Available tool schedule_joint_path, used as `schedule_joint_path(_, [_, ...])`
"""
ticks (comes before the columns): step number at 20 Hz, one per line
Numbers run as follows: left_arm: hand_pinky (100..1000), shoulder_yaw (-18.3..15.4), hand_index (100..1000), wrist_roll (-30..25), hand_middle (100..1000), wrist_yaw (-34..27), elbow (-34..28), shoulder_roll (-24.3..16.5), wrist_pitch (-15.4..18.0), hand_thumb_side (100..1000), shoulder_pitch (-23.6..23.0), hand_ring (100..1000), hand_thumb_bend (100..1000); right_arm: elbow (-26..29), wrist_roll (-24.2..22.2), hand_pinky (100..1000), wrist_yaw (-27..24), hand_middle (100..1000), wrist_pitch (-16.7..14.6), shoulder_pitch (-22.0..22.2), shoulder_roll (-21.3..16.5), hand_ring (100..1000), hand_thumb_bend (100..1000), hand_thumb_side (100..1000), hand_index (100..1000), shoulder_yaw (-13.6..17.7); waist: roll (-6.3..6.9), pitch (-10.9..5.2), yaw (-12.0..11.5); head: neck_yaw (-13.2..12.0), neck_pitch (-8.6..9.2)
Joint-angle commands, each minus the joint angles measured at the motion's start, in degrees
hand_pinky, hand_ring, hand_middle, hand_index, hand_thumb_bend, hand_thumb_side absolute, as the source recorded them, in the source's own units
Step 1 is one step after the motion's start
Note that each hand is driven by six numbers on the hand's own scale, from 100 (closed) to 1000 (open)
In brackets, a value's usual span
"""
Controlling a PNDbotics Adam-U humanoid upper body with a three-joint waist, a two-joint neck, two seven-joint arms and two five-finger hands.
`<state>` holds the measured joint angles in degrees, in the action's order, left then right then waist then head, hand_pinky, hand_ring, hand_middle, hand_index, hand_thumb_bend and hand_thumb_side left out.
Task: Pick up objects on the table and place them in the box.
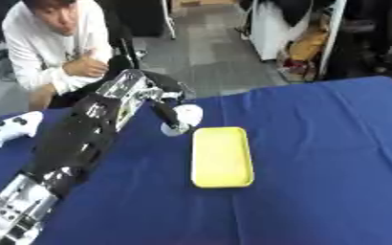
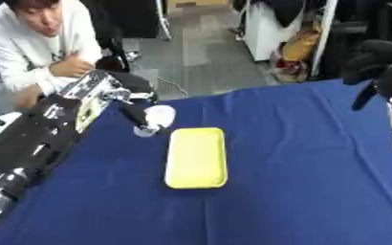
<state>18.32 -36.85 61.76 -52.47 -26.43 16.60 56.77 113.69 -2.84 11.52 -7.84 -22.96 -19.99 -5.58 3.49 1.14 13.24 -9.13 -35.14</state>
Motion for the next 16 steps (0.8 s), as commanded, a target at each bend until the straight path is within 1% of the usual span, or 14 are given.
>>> schedule_joint_path(1, [243, 0.25, 337, -0.87, 100, -2.46, -1.3, -0.4, 0.5, 845, 1.27, 100, 100, 0.9, -0.2, 373, -0.16, 643, -0.1, -0.92, -0.73, 588, 100, 869, 827, 0.29, -0.13, -0.76, 0.08, 0.24, -0.55])
schedule_joint_path(6, [237, 0.89, 338, -2.23, 100, -5.64, -1.49, 0.62, 0.99, 849, 1.27, 100, 100, 0.9, -0.26, 373, -0.29, 642, -0.17, -1.16, -0.57, 588, 100, 868, 827, 0.26, -0.12, -0.7, 0.39, -0.04, -0.77])
schedule_joint_path(16, [222, 1.6, 340, -4.13, 100, -8.98, -0.37, 3.44, 1.98, 855, 2.05, 100, 100, 0.9, -0.4, 374, -0.59, 643, -0.29, -1.73, -0.19, 588, 100, 867, 827, 0.17, 0.01, -0.61, 1.13, -1.06, -1.74])
